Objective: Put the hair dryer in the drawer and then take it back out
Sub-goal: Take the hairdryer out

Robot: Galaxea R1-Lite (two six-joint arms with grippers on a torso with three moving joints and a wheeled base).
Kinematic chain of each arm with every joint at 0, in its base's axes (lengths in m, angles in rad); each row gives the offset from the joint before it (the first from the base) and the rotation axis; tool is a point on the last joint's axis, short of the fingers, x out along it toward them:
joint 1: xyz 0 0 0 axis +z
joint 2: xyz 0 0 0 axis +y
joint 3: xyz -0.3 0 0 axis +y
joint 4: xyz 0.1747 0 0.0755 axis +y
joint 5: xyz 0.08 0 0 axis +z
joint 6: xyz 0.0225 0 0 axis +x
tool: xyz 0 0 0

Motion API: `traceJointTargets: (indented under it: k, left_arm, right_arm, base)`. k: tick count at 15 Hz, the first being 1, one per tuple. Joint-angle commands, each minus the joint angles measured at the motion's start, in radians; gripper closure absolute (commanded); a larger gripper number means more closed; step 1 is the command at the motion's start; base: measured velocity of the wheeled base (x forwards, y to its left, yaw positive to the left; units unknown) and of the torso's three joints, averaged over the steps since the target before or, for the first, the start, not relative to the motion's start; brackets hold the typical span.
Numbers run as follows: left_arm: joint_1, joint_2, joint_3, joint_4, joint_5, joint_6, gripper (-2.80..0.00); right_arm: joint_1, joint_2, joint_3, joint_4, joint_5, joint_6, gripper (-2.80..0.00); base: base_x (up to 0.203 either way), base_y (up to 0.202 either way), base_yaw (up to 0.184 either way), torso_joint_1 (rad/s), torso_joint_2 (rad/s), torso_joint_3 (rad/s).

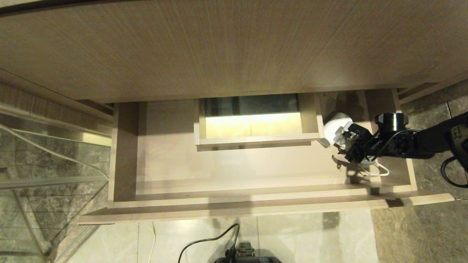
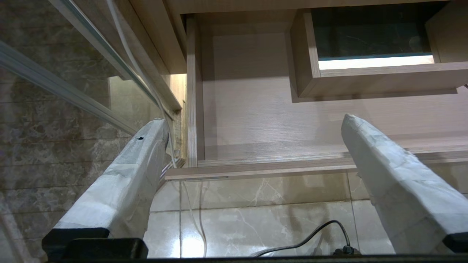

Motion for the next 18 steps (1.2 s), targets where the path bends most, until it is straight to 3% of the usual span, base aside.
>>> traceJointTargets:
  k: [1, 8, 9, 18]
  left_arm:
    - [0.000, 0.000, 0.040, -0.001, 0.000, 0.001, -2.80]
    - [0.000, 0.000, 0.040, -0.003, 0.000, 0.001, -2.80]
    - [0.000, 0.000, 0.040, -0.001, 0.000, 0.001, -2.80]
    - [0.000, 0.000, 0.040, -0.001, 0.000, 0.001, -2.80]
  right_arm:
    - [0.000, 0.018, -0.007, -0.004, 0.003, -0.006, -2.80]
    - [-0.003, 0.036, -0.029, -0.007, 0.003, 0.038, -2.80]
    - [-0.002, 0.033, -0.027, -0.006, 0.005, 0.038, 0.00]
    - [-0.019, -0.011, -0.011, 0.003, 0.006, 0.029, 0.00]
  base:
    - [0.000, 0.000, 0.000, 0.000, 0.00, 0.000]
    - [0.000, 0.000, 0.000, 0.000, 0.00, 0.000]
    - [0.000, 0.000, 0.000, 0.000, 0.00, 0.000]
    - [0.000, 0.000, 0.000, 0.000, 0.00, 0.000]
